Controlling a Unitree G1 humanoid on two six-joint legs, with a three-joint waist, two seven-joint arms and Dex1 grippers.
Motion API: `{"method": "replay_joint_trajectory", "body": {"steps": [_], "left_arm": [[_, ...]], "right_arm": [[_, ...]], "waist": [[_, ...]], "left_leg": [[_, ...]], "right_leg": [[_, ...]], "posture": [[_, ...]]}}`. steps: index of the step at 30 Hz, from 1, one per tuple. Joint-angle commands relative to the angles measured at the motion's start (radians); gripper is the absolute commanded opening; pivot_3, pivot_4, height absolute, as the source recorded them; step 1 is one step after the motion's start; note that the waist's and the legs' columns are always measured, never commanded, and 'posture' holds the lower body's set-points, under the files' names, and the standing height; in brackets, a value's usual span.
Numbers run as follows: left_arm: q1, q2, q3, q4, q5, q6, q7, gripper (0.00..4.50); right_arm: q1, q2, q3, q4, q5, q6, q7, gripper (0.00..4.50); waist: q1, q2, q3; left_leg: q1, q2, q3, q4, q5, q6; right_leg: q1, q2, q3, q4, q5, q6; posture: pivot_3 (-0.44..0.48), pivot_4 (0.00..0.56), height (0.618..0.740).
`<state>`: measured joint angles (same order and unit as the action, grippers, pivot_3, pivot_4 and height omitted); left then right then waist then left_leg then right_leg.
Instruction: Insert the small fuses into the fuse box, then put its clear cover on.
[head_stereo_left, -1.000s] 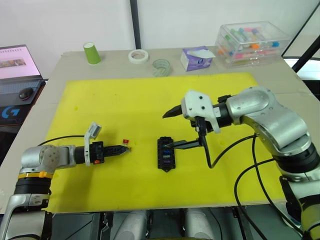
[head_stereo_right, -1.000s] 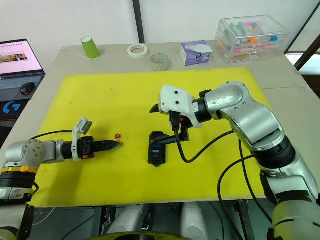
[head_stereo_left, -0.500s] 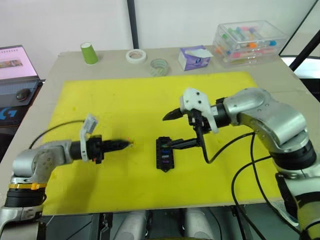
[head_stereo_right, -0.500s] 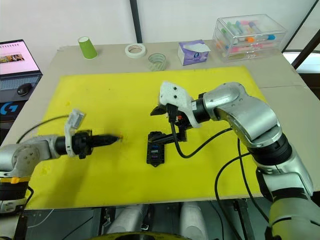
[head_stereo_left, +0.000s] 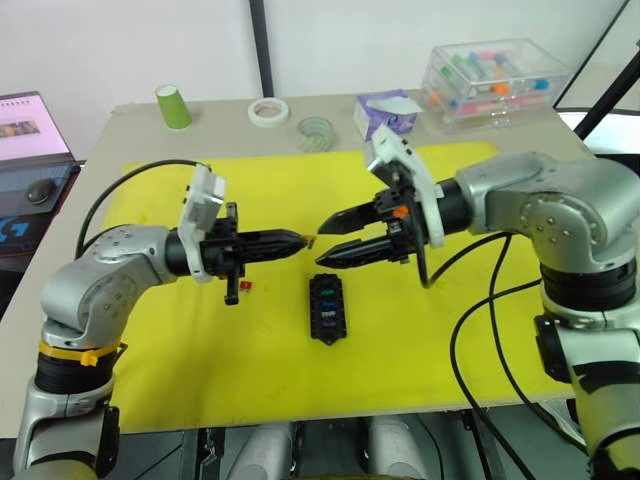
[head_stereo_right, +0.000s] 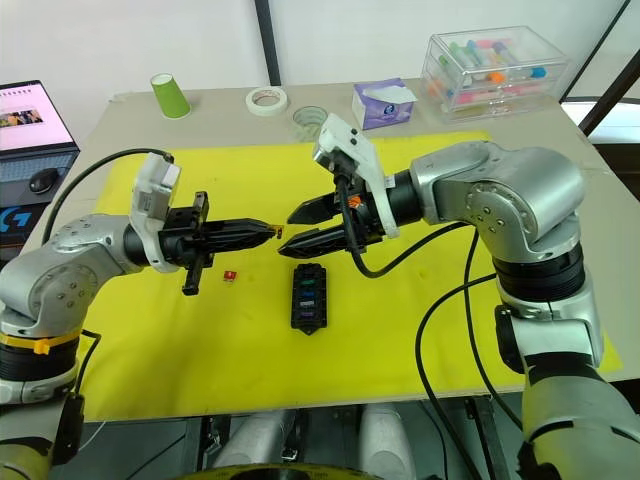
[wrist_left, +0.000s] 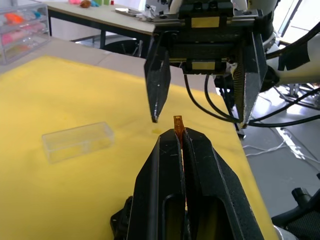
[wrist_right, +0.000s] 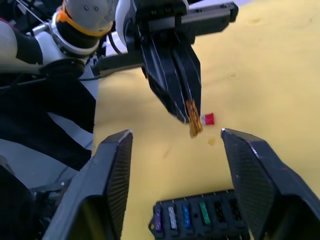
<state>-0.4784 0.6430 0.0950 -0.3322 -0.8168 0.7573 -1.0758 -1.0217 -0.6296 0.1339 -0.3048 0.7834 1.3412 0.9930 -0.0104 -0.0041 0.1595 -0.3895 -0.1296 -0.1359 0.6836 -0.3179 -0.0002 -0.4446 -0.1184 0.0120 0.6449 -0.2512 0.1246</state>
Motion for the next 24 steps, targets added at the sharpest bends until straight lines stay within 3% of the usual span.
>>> {"method": "replay_joint_trajectory", "body": {"steps": [1,5,9,24], "left_arm": [[-0.022,0.002,0.006,-0.036,-0.023,-0.010,0.012,0.00],[-0.025,0.004,0.004,-0.034,-0.025,-0.010,0.014,0.00],[-0.024,0.006,0.002,-0.035,-0.025,-0.010,0.011,0.00],[-0.018,0.006,-0.004,-0.047,-0.022,-0.010,0.015,0.00]], "right_arm": [[-0.026,0.002,-0.032,-0.010,0.028,-0.007,-0.014,2.95],[-0.025,0.001,-0.027,-0.011,0.041,-0.011,-0.021,2.71],[-0.025,0.001,-0.022,-0.013,0.048,-0.013,-0.028,1.53],[-0.023,-0.001,-0.009,-0.017,0.053,-0.028,-0.031,1.53]], "waist": [[0.001,0.000,0.000],[-0.002,0.000,0.000],[-0.001,0.000,0.000],[-0.002,0.000,0.000]], "left_leg": [[0.000,0.000,0.000,0.000,0.000,0.000],[0.000,0.000,0.000,0.000,0.000,0.000],[0.000,0.000,0.000,0.000,0.000,0.000],[0.000,0.000,0.000,0.000,0.000,0.000]], "right_leg": [[0.000,0.000,0.000,0.000,0.000,0.000],[0.000,0.000,0.000,0.000,0.000,0.000],[0.000,0.000,0.000,0.000,0.000,0.000],[0.000,0.000,0.000,0.000,0.000,0.000]], "posture": [[0.000,0.150,0.740],[0.000,0.150,0.740],[0.000,0.150,0.740],[0.000,0.150,0.740]]}}
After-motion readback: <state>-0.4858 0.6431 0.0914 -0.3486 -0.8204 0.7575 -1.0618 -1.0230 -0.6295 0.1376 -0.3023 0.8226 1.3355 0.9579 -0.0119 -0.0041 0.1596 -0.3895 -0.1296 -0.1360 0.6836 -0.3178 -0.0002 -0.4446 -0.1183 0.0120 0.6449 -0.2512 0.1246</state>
